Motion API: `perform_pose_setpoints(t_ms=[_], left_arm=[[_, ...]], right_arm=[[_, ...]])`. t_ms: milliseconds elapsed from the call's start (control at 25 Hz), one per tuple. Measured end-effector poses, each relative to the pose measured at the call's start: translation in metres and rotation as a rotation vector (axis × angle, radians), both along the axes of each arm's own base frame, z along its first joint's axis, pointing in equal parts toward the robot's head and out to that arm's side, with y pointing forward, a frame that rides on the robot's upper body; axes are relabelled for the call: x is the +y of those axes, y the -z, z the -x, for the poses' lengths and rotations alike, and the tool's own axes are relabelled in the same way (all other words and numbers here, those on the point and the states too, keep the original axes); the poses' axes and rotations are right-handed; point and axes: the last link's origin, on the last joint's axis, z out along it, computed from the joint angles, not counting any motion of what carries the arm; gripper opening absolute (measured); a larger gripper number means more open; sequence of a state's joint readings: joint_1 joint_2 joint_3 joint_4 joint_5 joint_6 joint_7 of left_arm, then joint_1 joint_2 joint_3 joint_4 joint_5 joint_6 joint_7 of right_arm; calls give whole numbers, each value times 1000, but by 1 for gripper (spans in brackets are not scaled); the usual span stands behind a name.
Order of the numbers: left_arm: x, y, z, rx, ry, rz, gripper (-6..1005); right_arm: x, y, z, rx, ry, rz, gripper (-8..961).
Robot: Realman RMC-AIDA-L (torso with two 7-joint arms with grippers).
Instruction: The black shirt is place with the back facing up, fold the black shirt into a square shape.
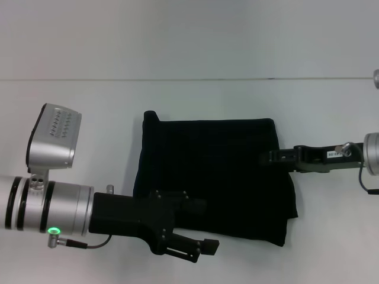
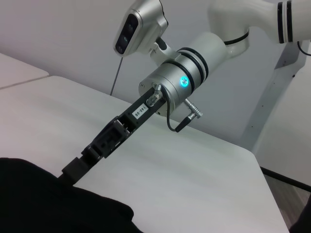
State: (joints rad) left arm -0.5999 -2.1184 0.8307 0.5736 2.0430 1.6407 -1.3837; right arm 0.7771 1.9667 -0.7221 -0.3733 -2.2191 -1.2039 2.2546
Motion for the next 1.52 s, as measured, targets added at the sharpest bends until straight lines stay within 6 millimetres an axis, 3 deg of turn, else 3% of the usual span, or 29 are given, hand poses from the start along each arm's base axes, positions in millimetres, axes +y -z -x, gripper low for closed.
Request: perform_pose_setpoints(t_ms=[1080, 1520], left_arm=[[0, 4, 0, 4, 1, -5, 925], [0, 4, -1, 3, 2, -5, 919]], right_arm=[[-4, 12, 1, -10, -1, 19, 909], [-1, 17, 4, -22, -9, -3, 634]])
